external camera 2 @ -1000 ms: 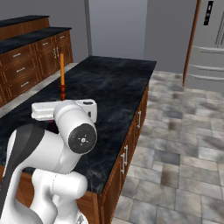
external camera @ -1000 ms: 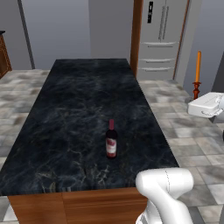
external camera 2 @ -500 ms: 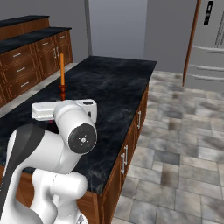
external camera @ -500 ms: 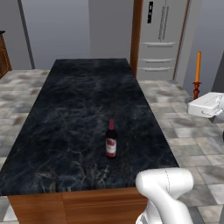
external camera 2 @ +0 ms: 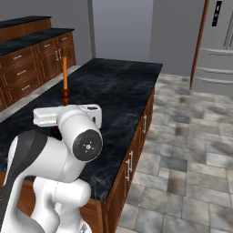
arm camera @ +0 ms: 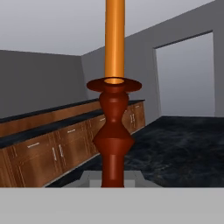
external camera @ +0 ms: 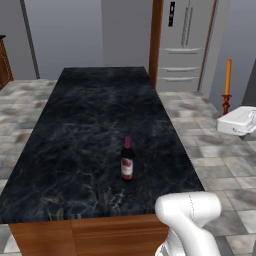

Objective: Get the candle and the wine from the cabinet and move them to the dining counter.

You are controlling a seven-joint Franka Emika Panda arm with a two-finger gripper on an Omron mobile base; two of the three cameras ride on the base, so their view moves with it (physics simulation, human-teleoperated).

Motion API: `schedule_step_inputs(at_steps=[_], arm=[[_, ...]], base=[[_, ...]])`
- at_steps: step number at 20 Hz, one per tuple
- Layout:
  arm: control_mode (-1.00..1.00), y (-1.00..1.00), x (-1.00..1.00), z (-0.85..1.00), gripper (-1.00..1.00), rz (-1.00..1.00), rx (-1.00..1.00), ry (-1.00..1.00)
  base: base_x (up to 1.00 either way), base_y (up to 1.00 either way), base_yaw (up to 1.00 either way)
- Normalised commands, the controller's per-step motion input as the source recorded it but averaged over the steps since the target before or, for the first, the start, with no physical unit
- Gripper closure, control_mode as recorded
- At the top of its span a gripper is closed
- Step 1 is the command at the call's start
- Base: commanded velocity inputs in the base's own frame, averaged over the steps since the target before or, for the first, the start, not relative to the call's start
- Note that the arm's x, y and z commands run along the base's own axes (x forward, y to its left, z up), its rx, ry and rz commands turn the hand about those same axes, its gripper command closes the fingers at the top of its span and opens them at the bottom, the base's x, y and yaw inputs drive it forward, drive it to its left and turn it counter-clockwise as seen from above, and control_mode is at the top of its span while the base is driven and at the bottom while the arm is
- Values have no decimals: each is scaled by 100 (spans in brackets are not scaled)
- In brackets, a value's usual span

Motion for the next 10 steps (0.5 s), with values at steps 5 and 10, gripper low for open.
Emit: schedule_step_inputs(at_steps=[5,10], arm=[[-100,-23,-5,-16,100,9,7,5],[-100,-21,3,-19,100,15,9,18]], base=[[0,0,0],[0,0,0]])
